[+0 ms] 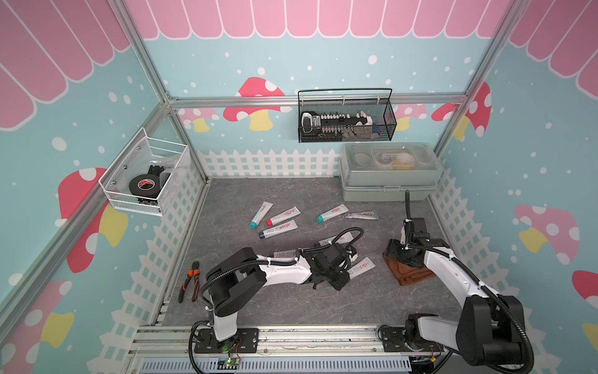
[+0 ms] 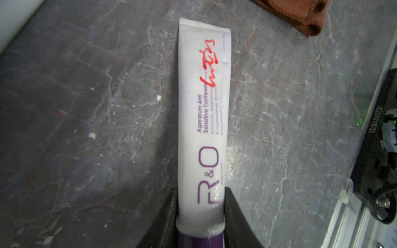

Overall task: Wipe the surface of the toothpaste tube
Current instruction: Pick up the cleaning item at the center of the board.

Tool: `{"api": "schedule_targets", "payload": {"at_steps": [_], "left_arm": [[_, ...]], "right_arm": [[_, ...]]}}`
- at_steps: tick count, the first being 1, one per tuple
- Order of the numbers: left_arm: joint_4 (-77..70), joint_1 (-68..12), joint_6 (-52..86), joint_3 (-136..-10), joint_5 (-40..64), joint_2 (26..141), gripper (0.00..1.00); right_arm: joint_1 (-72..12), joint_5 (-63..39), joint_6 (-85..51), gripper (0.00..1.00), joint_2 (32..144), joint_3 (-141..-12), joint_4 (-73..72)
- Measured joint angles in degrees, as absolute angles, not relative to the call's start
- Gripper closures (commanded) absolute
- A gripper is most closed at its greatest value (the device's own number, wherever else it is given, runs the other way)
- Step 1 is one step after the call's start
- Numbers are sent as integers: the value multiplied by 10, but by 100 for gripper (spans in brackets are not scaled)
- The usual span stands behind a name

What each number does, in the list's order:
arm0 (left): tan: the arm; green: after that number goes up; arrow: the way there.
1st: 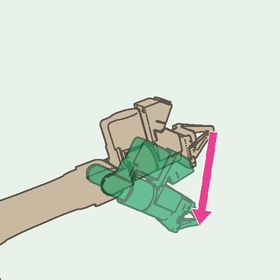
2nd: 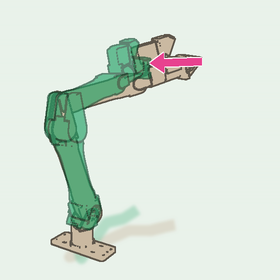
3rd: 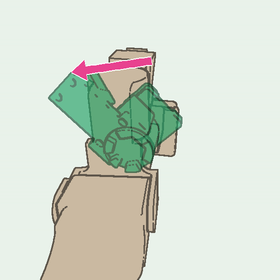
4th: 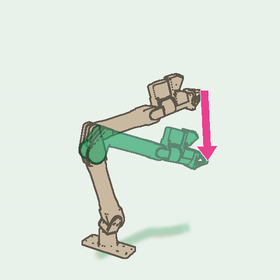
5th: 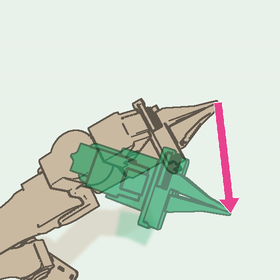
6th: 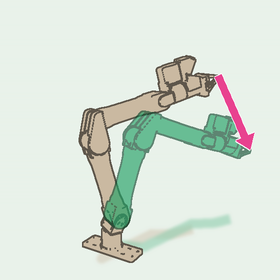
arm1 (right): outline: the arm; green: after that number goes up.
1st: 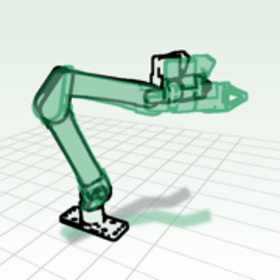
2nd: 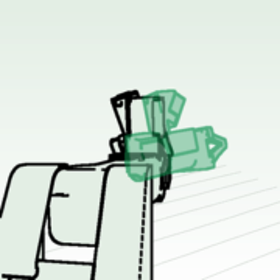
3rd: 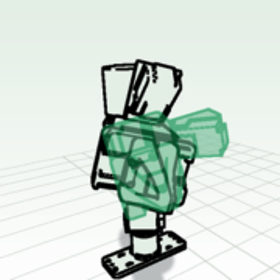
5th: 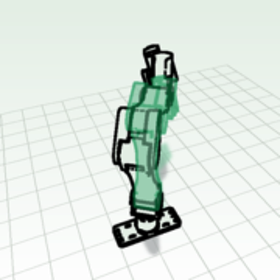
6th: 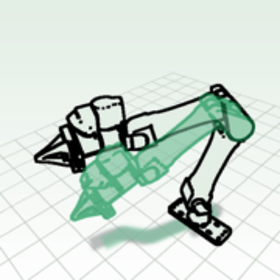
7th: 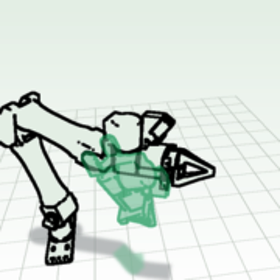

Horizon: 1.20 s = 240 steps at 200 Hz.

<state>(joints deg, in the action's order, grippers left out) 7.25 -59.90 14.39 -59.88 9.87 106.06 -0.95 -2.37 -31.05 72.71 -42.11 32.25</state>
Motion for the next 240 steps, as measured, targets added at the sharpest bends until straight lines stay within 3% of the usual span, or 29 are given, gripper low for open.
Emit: {"api": "schedule_targets", "payload": {"at_steps": [30,68,94,125,154,194,240], "left_arm": [[46,-601,152,-575,100,1061,69],[6,-601,164,-557,101,1061,53],[-30,-601,172,-542,101,1061,51],[-63,-601,178,-527,100,1061,51],[-90,-601,179,-514,100,1060,51],[-103,-601,181,-507,100,1060,63],[-104,-601,180,-505,96,1060,67]], "right_arm": [[-11,-21,-309,32,769,-429,312],[-21,-6,-306,34,818,-446,300],[-34,11,-303,40,845,-459,300],[-45,30,-302,53,872,-474,299],[-47,41,-297,79,881,-479,297],[-48,35,-287,92,870,-479,297],[-50,-43,-282,99,789,-469,308]]}}
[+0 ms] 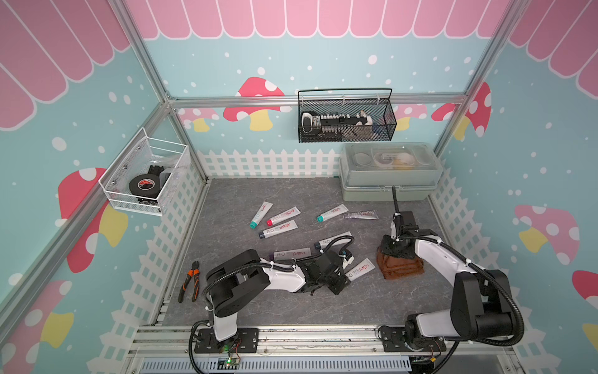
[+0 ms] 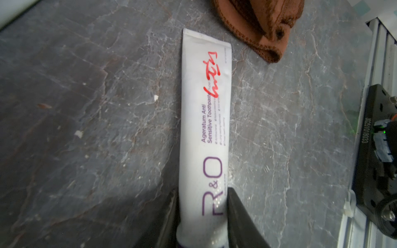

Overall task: Wipe the surface of the toothpaste tube
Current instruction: Pick up the cleaning item at the center of the board.

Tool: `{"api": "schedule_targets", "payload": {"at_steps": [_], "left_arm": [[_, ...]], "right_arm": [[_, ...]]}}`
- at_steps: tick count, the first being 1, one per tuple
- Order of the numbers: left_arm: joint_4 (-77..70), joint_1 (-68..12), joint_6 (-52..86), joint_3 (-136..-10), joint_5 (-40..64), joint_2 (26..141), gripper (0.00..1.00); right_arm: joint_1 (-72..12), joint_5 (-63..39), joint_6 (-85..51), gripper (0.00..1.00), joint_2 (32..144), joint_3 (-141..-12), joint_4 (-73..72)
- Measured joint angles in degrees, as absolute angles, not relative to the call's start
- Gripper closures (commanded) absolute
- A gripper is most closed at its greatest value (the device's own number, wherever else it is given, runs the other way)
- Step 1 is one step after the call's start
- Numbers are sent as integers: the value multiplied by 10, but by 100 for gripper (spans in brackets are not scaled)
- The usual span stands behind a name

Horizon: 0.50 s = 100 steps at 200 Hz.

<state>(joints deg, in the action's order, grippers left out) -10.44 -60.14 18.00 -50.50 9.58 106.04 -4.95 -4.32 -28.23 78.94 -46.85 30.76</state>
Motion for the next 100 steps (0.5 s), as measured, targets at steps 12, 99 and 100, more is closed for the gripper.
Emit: {"api": "schedule_targets", "payload": {"at_steps": [12,99,100], "left_arm": [[-104,-601,179,-505,95,1060,68],[-100,-601,178,-524,90,1074,68],[-100,-601,178,-524,90,1074,68]], "right_arm": [[-51,-63,-281,100,771,-468,313],[-84,-66,-274,95,779,-468,347],[-84,-65,-275,94,781,-468,346]]}}
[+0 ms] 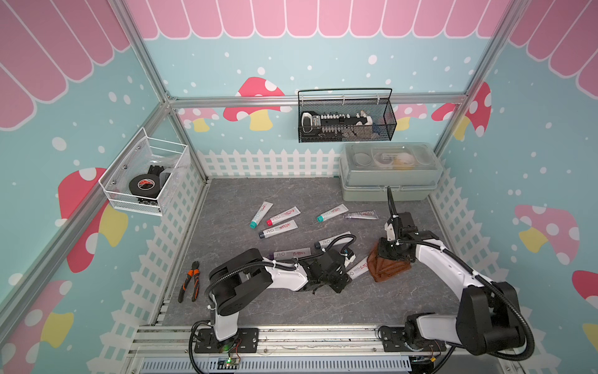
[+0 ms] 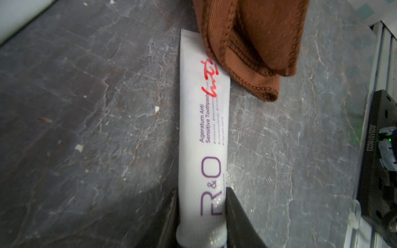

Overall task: Wipe the surface of the toothpaste tube
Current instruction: Pick up the cleaning item at the center of the board.

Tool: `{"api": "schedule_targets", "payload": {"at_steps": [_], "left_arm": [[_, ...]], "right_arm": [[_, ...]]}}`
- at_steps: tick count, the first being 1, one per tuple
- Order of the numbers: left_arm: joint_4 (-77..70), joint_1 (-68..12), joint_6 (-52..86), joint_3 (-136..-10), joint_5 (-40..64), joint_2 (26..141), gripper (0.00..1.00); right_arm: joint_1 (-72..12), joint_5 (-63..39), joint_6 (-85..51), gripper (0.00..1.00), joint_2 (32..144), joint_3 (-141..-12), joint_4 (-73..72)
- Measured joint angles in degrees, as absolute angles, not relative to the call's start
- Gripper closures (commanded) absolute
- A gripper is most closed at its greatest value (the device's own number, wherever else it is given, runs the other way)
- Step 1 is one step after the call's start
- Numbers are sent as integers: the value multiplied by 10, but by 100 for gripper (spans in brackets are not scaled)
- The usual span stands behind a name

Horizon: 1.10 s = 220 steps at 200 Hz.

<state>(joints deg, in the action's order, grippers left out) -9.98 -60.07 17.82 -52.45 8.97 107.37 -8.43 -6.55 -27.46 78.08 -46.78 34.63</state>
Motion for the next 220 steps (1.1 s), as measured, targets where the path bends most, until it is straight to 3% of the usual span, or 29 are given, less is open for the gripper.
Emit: {"api": "schedule_targets", "payload": {"at_steps": [21,44,63,70,158,220], "left_arm": [[-102,-600,178,-522,88,1074,66],[-123,-597,182,-506,87,1069,66],[-135,-595,187,-489,86,1060,66],[-139,-594,188,-486,86,1059,66],[-145,-592,193,-482,87,1058,66],[-152,-589,194,-479,88,1058,66]], "right_arm": [[-86,-60,-277,87,823,-468,333],[-88,-68,-288,61,840,-477,328],[-92,-73,-295,34,833,-491,326],[-95,-73,-296,30,827,-495,325],[-158,-65,-317,28,848,-513,297],[-192,-22,-329,35,928,-548,284]]}}
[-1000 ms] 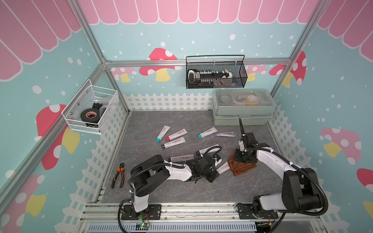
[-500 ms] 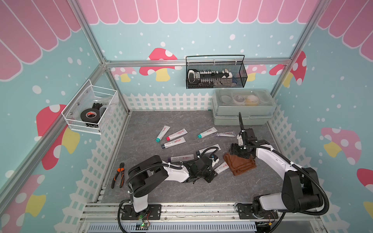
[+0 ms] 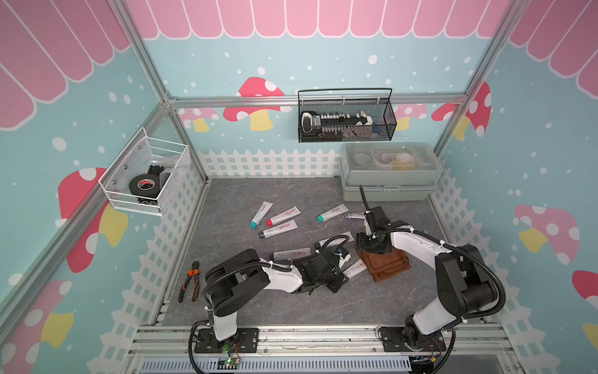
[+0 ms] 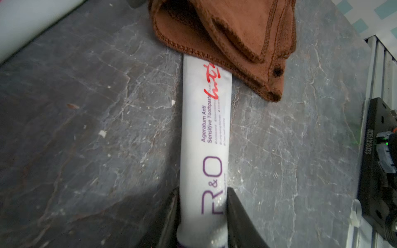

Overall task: Wipe the surface of the toothpaste tube
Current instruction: Pick up the cleaning item at the center of the board, then wipe the dirt from the toothpaste tube.

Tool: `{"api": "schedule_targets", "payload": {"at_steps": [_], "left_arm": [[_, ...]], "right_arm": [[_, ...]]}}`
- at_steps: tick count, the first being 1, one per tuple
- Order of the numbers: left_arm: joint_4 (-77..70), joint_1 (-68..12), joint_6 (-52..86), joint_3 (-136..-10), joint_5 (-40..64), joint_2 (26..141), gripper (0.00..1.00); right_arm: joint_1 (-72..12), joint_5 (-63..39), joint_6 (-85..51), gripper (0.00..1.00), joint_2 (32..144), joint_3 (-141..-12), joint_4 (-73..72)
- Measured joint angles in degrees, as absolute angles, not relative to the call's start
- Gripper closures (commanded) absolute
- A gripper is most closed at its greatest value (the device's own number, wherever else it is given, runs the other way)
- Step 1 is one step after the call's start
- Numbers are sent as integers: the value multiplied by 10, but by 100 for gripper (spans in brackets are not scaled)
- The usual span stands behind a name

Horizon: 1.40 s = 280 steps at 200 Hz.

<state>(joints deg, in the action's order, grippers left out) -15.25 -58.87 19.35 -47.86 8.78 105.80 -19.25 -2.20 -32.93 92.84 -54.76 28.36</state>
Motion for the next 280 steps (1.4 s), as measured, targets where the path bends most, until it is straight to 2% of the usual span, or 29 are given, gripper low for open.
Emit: {"api": "schedule_targets", "payload": {"at_steps": [30,50,90,110,137,206,248,280], "left_arm": [[-153,-588,194,-478,88,1058,66],[-153,-587,195,-478,89,1058,66],[-154,-586,196,-478,91,1058,66],[-154,-585,196,-477,91,1058,66],[-154,-585,196,-478,92,1058,66],[-150,-584,195,-482,95,1059,66],[-141,-582,194,-490,97,1062,67],[-141,-582,193,-498,99,1070,67]], "right_arm": [[-199,8,-331,39,955,-551,274],[-203,26,-332,48,957,-550,274],[-203,60,-333,87,957,-547,274],[-203,61,-330,100,954,-544,270],[-199,39,-321,100,926,-524,260],[-199,-91,-297,100,746,-502,316],[-199,-152,-293,100,720,-466,335],[-202,-195,-296,100,747,-434,322]]}}
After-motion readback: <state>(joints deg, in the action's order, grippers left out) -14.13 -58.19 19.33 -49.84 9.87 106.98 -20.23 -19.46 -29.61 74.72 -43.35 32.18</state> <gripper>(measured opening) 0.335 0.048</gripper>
